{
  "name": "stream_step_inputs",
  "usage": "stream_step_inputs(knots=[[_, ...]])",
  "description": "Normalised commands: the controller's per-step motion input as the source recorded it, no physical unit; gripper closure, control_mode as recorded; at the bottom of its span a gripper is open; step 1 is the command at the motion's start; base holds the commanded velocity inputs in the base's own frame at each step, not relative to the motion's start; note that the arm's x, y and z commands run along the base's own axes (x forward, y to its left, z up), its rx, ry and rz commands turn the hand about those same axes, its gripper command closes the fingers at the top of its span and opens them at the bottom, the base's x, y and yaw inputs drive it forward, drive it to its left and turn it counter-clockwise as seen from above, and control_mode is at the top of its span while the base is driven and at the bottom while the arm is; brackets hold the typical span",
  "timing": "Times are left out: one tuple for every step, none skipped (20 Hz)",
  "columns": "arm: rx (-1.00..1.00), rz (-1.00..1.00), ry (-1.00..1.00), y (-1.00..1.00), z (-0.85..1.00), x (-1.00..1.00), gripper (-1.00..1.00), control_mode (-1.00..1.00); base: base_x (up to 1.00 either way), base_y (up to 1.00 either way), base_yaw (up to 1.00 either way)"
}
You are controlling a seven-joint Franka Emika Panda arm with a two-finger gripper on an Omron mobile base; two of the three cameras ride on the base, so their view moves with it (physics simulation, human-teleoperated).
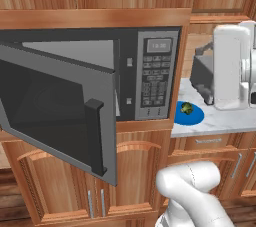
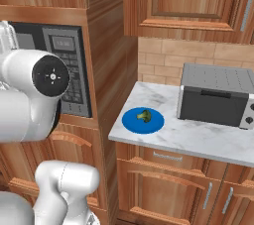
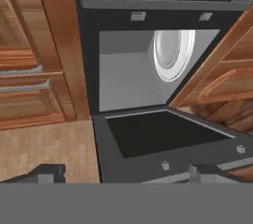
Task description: Pick the broccoli from the counter and place it in the microwave. Then turn on the microwave.
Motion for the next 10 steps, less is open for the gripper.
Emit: stream_step_inputs(knots=[[0.21, 0.10, 0.12, 0.26, -0.44, 0.67, -1.00, -1.00, 0.00, 0.00, 0.00], [0.19, 0.10, 0.11, 0.26, -0.41, 0.60, -1.00, -1.00, 0.00, 0.00, 0.00], [0.17, 0.10, 0.10, 0.27, -0.36, 0.56, -1.00, -1.00, 0.00, 0.00, 0.00], [0.16, 0.11, 0.09, 0.29, -0.34, 0.53, -1.00, -1.00, 0.00, 0.00, 0.00], [0.14, 0.11, 0.09, 0.38, -0.39, 0.43, -1.00, -1.00, 0.00, 0.00, 0.00], [0.13, 0.12, 0.08, 0.39, -0.39, 0.36, -1.00, -1.00, 0.00, 0.00, 0.00], [0.13, 0.13, 0.07, 0.46, -0.36, 0.34, -1.00, -1.00, 0.00, 0.00, 0.00], [0.11, 0.13, 0.05, 0.44, -0.29, 0.34, -1.00, -1.00, 0.00, 0.00, 0.00], [0.11, 0.13, 0.05, 0.41, -0.24, 0.36, -1.00, -1.00, 0.00, 0.00, 0.00], [0.09, 0.14, 0.03, 0.42, -0.21, 0.36, -1.00, -1.00, 0.00, 0.00, 0.00]])
